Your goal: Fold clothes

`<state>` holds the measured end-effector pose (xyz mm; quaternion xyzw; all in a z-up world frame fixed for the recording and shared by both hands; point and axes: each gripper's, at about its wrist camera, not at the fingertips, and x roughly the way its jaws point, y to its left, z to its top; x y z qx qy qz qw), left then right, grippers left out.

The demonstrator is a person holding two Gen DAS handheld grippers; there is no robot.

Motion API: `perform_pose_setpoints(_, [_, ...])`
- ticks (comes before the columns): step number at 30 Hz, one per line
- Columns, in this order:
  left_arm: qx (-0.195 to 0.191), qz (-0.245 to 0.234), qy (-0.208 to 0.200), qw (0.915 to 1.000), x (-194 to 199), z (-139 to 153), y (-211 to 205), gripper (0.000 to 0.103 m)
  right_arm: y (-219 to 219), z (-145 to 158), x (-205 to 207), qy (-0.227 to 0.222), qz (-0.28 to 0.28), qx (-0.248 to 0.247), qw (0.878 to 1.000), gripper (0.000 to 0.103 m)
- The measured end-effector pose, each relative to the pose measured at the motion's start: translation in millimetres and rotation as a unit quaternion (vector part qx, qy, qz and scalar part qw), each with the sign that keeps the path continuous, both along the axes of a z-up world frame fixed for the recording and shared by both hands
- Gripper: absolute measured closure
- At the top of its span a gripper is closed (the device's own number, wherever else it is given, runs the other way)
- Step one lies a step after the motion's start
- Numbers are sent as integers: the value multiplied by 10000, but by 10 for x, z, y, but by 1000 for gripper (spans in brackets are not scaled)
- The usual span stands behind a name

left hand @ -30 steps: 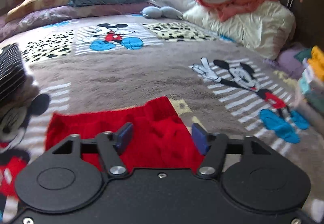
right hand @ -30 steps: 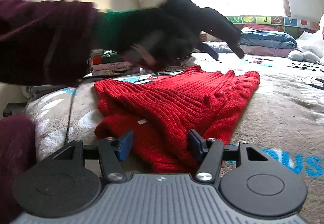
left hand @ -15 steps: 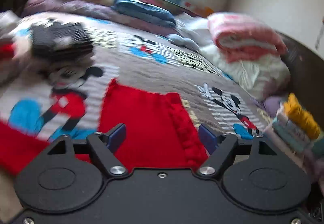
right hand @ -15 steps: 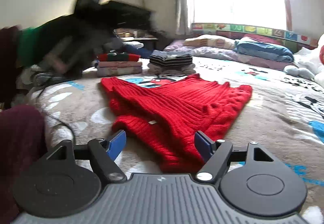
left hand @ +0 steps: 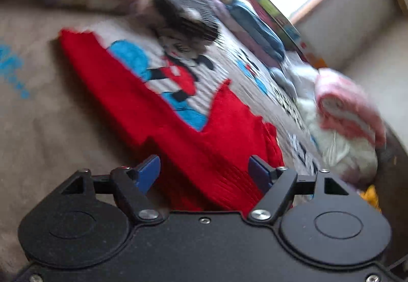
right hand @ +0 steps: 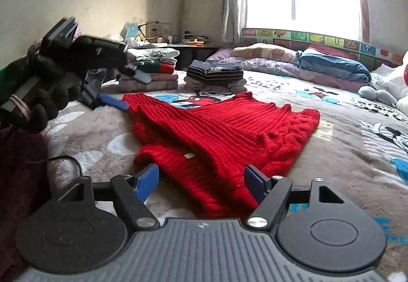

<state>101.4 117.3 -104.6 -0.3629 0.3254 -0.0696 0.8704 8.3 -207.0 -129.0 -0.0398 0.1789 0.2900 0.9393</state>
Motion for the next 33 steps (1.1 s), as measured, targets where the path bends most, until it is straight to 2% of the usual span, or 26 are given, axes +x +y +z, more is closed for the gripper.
perform_pose_setpoints(3, [-345, 172, 117, 9992, 25, -94, 130, 33, -24, -24, 64, 54, -43, 59, 10000, 30])
perform_pose_setpoints(6, [-503, 156, 133, 9985, 48, -133, 147, 38, -41, -52, 133, 105, -64, 143, 9998, 30])
perform_pose_setpoints(8, [-494, 89, 137, 9986, 74, -144, 116, 49, -40, -64, 158, 137, -36, 166, 9998, 30])
perform_pose_setpoints(15, [-264, 59, 190, 9995, 186, -189, 24, 55, -38, -107, 248, 252, 63, 243, 9994, 29])
perform_pose_setpoints(18, [19, -8, 162, 9999, 218, -159, -60, 78, -34, -120, 283, 316, 112, 261, 9991, 29])
perform_pose_setpoints(19, [152, -34, 128, 9998, 223, -135, -96, 92, -32, -122, 292, 340, 126, 266, 9990, 29])
perform_pose_setpoints(20, [231, -76, 76, 9997, 229, -104, -133, 96, -34, -122, 298, 357, 134, 280, 9989, 29])
perform_pose_setpoints(24, [418, -266, -178, 9986, 281, 66, -301, 97, -69, -113, 317, 424, 142, 402, 9982, 29])
perform_pose_setpoints(33, [241, -703, -749, 9944, 599, 608, -761, 97, -144, -115, 362, 586, 123, 675, 9959, 29])
